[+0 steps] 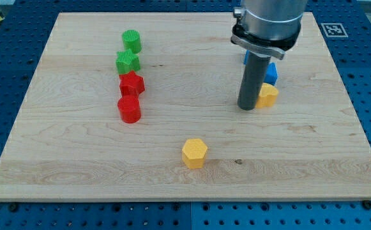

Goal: Push the yellow hexagon towards the center right

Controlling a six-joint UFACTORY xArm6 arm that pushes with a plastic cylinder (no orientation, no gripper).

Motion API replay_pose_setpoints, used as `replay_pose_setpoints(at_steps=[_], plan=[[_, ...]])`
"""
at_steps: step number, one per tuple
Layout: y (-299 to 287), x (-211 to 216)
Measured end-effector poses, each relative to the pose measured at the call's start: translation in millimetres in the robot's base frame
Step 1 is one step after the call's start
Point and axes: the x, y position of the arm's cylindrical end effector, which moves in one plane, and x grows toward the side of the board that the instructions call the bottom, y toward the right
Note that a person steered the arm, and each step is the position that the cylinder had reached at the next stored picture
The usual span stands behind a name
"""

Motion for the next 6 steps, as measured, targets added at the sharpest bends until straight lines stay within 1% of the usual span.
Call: replay_pose_setpoints(at_steps=[1, 2, 3, 5, 6], plan=[[9, 0], [-2, 27], [-35, 48], [-117, 58], [-146, 93]])
